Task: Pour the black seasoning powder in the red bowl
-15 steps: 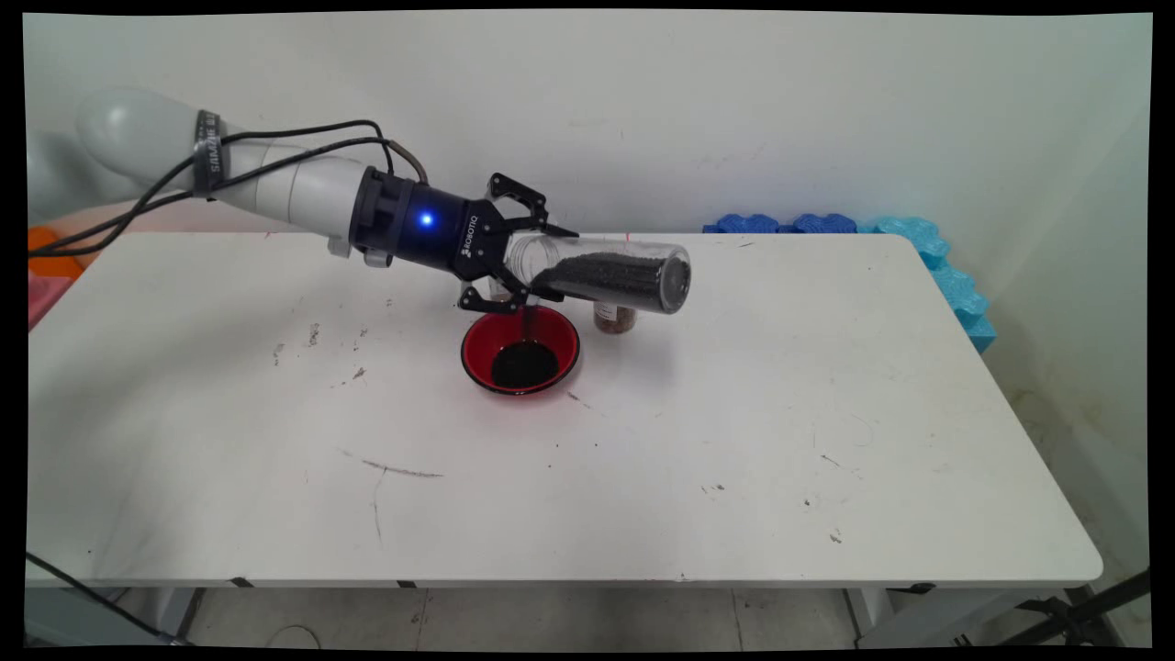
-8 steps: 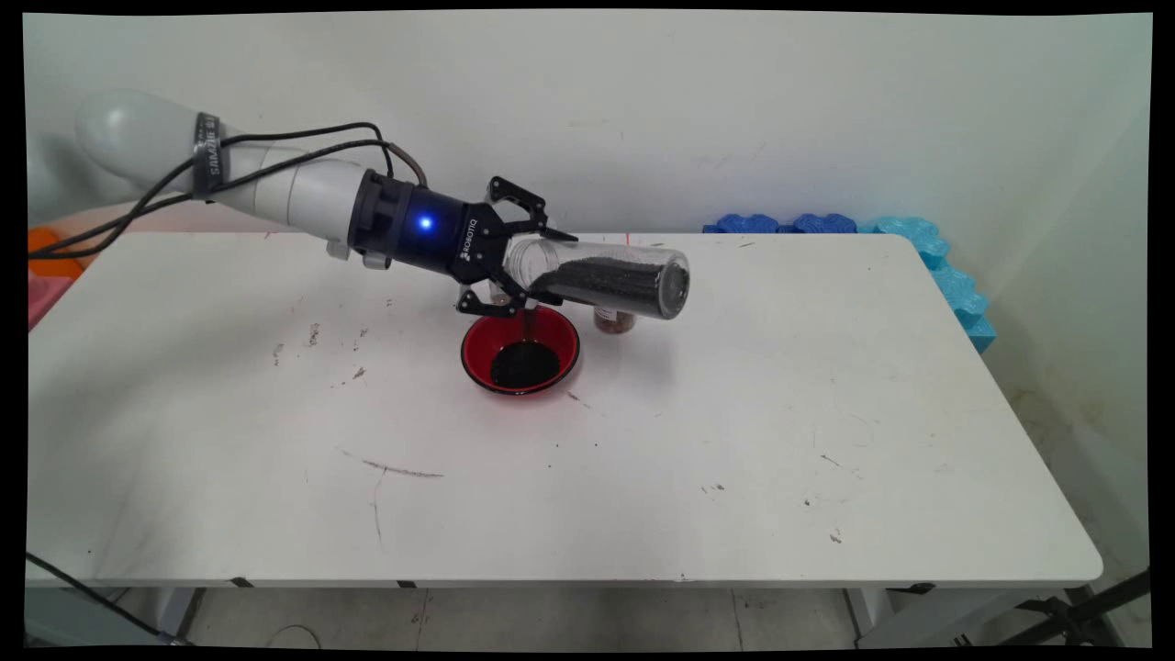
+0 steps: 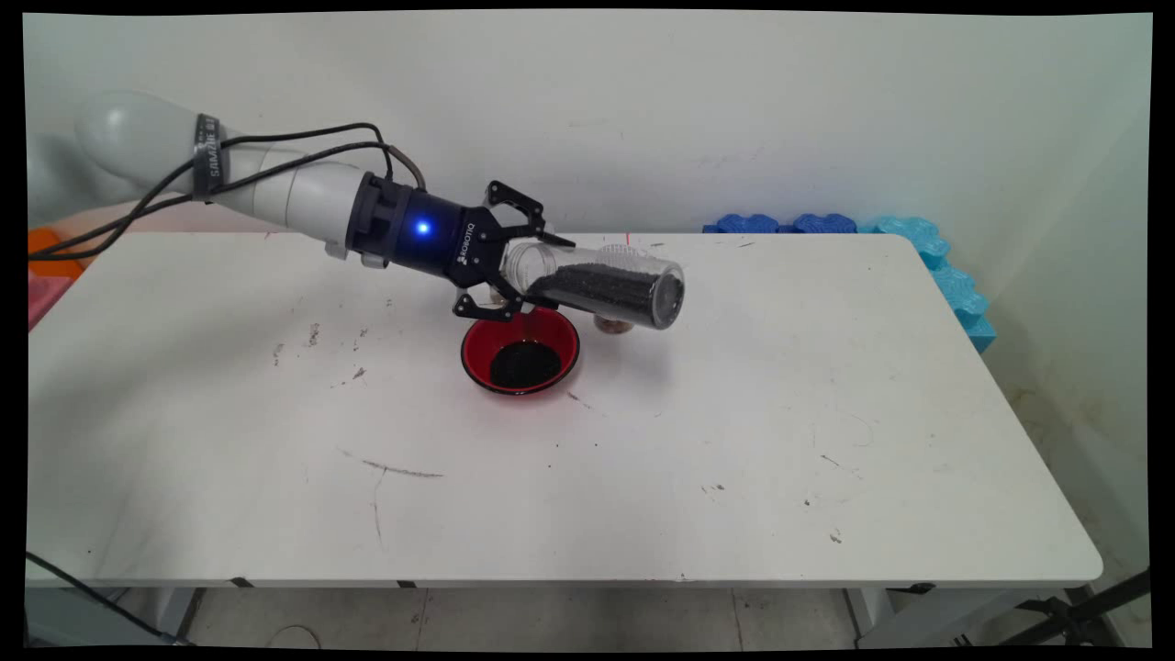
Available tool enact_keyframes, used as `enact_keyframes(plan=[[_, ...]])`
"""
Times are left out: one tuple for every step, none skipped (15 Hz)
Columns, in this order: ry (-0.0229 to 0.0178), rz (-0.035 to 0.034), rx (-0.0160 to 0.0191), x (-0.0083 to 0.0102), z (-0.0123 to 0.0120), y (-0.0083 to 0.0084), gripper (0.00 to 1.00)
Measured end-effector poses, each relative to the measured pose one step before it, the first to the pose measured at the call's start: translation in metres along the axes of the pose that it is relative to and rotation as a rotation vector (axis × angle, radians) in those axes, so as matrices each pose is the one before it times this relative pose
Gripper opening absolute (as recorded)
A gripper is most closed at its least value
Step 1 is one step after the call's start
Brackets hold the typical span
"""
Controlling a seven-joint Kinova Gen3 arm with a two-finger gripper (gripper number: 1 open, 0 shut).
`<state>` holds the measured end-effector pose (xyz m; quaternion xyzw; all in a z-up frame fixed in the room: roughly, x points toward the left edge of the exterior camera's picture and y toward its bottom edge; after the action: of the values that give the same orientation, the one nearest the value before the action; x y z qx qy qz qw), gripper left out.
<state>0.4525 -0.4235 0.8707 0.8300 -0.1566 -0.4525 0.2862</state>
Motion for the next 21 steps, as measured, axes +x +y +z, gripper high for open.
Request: enact_keyframes(plan=[[0.00107,0.01412,0.00571,0.00079,-0.00028,-0.00050,0.00],[0.00035,0.01665,0.00563,0.00061,-0.00031,-0.00044,0.00],[-0.00025,0.01628,0.00567,0.00048,-0.00005,-0.00041,0.00],[0.00135,0.01886,0.00665,0.00070,-0.00007,-0.00047,0.00],[0.00176,0.01792,0.00650,0.00059,-0.00007,-0.00053,0.00],[0.00126,0.01547,0.00529,0.00045,0.00002,-0.00035,0.00],[0.00149,0.01771,0.00606,0.00038,-0.00002,-0.00056,0.00],[0.00160,0.01712,0.00564,0.00028,-0.00003,-0.00059,0.00],[0.00193,0.01488,0.00470,0.00035,-0.00003,-0.00054,0.00],[0.00346,0.01742,0.00567,0.00048,0.00006,-0.00057,0.00],[0.00406,0.01685,0.00578,0.00065,0.00013,-0.00060,0.00],[0.00350,0.01517,0.00468,0.00053,0.00013,-0.00050,0.00],[0.00433,0.01824,0.00517,0.00061,0.00020,-0.00054,0.00],[0.00430,0.01876,0.00496,0.00056,0.00025,-0.00047,0.00],[0.00353,0.01627,0.00422,0.00052,0.00022,-0.00048,0.00],[0.00354,0.01923,0.00486,0.00044,0.00026,-0.00061,0.00],[0.00312,0.01882,0.00456,0.00018,0.00020,-0.00061,0.00],[0.00239,0.01829,0.00447,-0.00028,0.00014,-0.00067,0.00],[0.00225,0.01599,0.00360,-0.00024,-0.00007,-0.00065,0.00],[0.00263,0.01761,0.00403,-0.00029,-0.00018,-0.00086,0.00],[0.00245,0.01477,0.00331,-0.00014,-0.00014,-0.00066,0.00]])
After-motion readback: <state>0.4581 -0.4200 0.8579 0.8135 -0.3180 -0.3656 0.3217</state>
